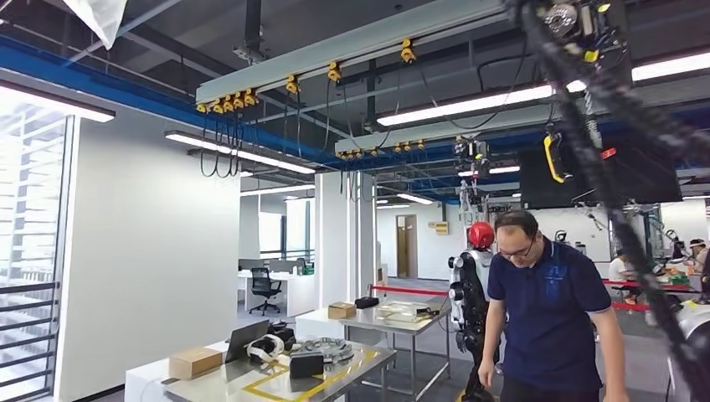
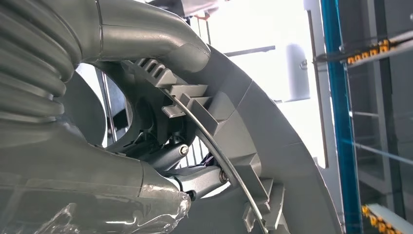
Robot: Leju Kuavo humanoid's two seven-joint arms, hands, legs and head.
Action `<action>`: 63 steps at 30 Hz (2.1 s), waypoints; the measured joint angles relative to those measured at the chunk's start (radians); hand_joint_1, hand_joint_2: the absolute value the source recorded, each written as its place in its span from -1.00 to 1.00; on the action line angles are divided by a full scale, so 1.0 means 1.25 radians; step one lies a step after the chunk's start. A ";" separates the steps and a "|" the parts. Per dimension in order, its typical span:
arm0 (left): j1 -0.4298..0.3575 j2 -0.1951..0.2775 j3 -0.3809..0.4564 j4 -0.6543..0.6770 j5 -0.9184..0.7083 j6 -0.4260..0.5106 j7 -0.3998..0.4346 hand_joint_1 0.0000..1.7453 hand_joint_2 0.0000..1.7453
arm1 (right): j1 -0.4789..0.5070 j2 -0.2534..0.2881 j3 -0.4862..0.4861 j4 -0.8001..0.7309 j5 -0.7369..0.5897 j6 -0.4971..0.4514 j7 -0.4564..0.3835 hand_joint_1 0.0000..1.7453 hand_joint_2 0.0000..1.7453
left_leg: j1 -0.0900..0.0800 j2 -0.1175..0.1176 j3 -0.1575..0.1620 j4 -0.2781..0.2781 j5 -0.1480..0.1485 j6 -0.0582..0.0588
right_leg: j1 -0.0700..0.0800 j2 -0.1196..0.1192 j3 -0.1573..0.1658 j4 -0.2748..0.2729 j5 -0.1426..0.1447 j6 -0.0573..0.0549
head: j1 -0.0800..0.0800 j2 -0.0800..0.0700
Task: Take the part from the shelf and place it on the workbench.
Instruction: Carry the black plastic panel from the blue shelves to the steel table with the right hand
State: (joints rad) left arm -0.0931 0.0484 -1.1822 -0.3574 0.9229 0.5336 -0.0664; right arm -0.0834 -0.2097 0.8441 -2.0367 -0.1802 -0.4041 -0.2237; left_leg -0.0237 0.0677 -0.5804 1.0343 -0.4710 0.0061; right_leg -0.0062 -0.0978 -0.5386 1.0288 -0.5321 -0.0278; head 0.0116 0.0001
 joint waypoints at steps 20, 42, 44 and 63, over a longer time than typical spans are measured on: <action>0.003 0.000 0.000 0.000 0.011 -0.005 0.004 -1.00 1.00 | -0.002 0.002 0.000 0.002 -0.002 0.003 0.000 1.00 1.00 | 0.013 -0.115 -0.010 0.019 -0.023 -0.015 | -0.013 0.104 -0.029 -0.004 0.031 0.001 | -0.007 0.000; 0.001 -0.004 0.000 0.001 0.027 -0.013 0.008 -1.00 1.00 | -0.006 -0.001 -0.003 0.004 -0.031 0.001 -0.005 1.00 1.00 | 0.012 -0.057 0.012 -0.014 -0.006 0.024 | -0.009 0.074 -0.111 0.175 -0.037 0.029 | -0.011 0.000; 0.001 -0.005 0.000 0.002 0.029 -0.016 0.008 -1.00 1.00 | -0.006 -0.001 -0.003 0.004 -0.032 0.000 -0.008 1.00 1.00 | 0.010 -0.064 0.017 -0.011 -0.013 0.018 | -0.008 0.076 -0.068 0.067 0.023 0.023 | -0.010 0.000; 0.000 -0.003 0.000 0.002 0.036 -0.021 0.014 -1.00 1.00 | -0.006 -0.001 -0.004 0.004 -0.041 0.000 -0.014 1.00 1.00 | 0.010 -0.068 0.023 -0.019 -0.016 0.014 | -0.006 0.081 -0.037 -0.001 0.035 0.017 | -0.002 0.000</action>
State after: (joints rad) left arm -0.0928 0.0451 -1.1822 -0.3544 0.9680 0.5075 -0.0484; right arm -0.0912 -0.2113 0.8392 -2.0315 -0.2316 -0.4036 -0.2415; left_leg -0.0109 -0.0173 -0.5521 1.0111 -0.4905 0.0238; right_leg -0.0135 0.0029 -0.5850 1.0271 -0.4878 -0.0064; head 0.0096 0.0000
